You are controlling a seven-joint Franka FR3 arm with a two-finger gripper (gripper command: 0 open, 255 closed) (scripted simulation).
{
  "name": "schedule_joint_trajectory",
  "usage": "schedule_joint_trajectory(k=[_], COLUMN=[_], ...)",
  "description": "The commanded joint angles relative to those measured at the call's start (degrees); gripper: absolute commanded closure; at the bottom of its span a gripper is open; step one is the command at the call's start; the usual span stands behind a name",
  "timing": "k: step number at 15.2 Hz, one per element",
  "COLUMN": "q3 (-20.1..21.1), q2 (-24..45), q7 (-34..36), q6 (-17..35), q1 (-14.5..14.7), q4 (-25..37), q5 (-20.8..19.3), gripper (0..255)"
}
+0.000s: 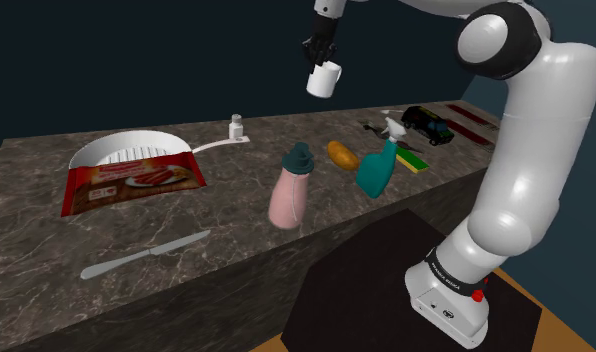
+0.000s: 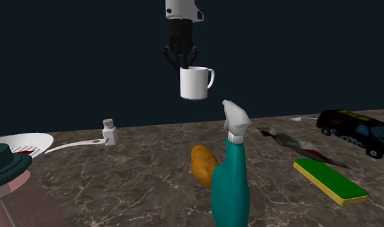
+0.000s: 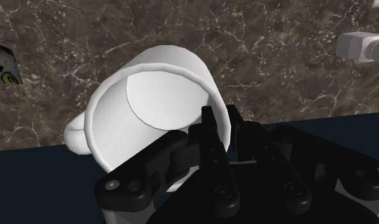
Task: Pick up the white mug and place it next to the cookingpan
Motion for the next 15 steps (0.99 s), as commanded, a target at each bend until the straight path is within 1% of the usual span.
schedule_joint_trajectory(k=[1, 4, 8, 15], q3=[0.5, 1.5, 3.1, 6.7], q2=[-2.7, -7.2, -12.1, -18.4], q7=[1.8, 5.0, 9.5, 17.9], q6=[1.2, 3.1, 4.9, 6.7], q1=[1.4, 3.6, 6.4, 11.0], q4=[-3.9, -10.3, -17.1, -25.3], q5=[-0.3, -0.8, -1.3, -1.8], gripper=[255, 255, 255, 255])
